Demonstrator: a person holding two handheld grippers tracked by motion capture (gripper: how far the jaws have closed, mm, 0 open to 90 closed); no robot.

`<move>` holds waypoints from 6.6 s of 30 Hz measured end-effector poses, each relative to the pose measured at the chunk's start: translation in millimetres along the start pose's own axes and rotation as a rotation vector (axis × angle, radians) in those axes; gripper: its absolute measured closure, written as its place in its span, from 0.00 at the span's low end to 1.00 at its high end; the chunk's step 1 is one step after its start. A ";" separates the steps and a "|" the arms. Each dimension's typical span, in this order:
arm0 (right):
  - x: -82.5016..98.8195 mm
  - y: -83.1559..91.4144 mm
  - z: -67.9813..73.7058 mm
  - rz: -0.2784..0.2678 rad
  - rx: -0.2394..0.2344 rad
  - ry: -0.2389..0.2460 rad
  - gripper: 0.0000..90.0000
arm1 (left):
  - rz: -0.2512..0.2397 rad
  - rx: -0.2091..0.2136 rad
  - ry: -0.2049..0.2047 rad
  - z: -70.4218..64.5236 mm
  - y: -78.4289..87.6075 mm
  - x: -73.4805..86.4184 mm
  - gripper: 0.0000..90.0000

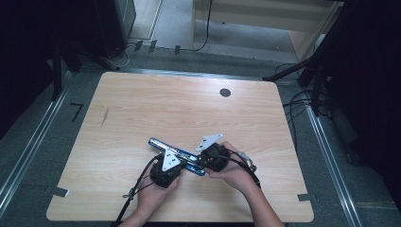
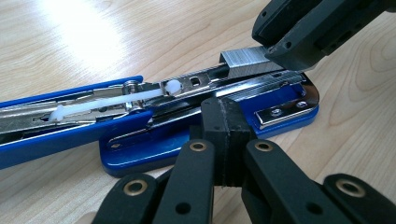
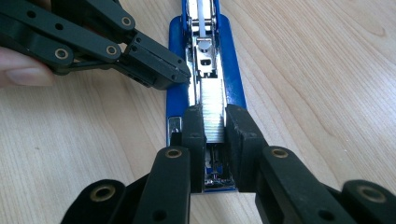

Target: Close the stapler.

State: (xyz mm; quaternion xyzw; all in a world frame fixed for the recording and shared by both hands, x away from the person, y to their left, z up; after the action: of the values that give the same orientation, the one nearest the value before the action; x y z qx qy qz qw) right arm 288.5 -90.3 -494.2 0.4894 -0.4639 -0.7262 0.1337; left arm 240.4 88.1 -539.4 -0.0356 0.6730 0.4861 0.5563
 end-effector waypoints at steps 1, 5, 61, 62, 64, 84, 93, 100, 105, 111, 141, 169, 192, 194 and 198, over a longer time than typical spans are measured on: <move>0.1 0.0 0.1 -0.001 0.000 0.000 0.89 | 0.000 0.001 0.000 0.0 0.0 0.0 1.00; 0.3 -0.2 -0.6 -0.006 0.001 -0.009 0.88 | 0.001 0.001 0.001 0.1 0.1 0.0 1.00; -11.7 6.5 2.2 0.113 0.021 0.006 0.89 | 0.000 0.002 0.000 0.1 0.0 0.0 1.00; -11.7 6.5 2.2 0.113 0.021 0.006 0.89 | 0.000 0.002 0.000 0.1 0.0 0.0 1.00; -12.2 5.7 2.1 0.116 0.021 0.013 0.89 | 0.000 0.002 0.000 0.1 0.0 0.0 1.00; -15.4 -0.2 5.9 0.145 0.029 0.024 0.89 | 0.000 0.001 -0.002 -0.1 0.0 0.0 1.00; -15.5 2.8 3.7 0.125 0.036 0.020 0.89 | 0.003 -0.003 -0.005 -0.2 0.2 -0.1 1.00; -16.4 3.8 3.1 0.145 0.039 0.026 0.89 | 0.003 -0.002 -0.006 -0.1 0.2 -0.1 1.00; -15.7 2.0 2.1 0.143 0.037 0.024 0.89 | 0.001 -0.003 -0.003 -0.3 0.0 -0.1 1.00; -15.0 0.6 3.4 0.138 0.044 0.024 0.89 | 0.001 -0.001 -0.004 -0.1 0.1 0.0 1.00; -23.5 2.9 7.0 0.208 0.058 0.030 0.89 | 0.000 -0.004 -0.004 -0.6 0.0 -0.1 1.00; -26.7 -0.1 9.5 0.235 0.071 0.034 0.89 | -0.001 -0.005 -0.005 -0.7 -0.1 -0.1 1.00; -24.9 -3.3 4.4 0.219 0.038 0.009 0.85 | 0.001 0.000 -0.003 -0.3 0.1 -0.1 1.00; -23.8 -4.2 3.3 0.218 0.039 0.009 0.84 | 0.001 0.000 -0.004 -0.3 0.1 -0.1 1.00; -21.8 -5.0 2.3 0.219 0.028 -0.003 0.84 | 0.001 0.004 -0.004 0.1 0.2 0.0 1.00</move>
State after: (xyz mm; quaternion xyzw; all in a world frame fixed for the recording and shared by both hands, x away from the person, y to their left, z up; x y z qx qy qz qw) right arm 298.5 -72.2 -485.2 0.4366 -0.5249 -0.7014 0.2047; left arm 240.4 88.2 -539.3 -0.0332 0.6730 0.4851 0.5574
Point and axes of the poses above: each handheld gripper's, and its own axes: y roughly backward along the jaws, x roughly out of its underside, z roughly to its left, the point moved 1 cm from there along -y, roughly forward along the jaws, and after that the axes turned 8 degrees about -y, right-handed, at the moved point
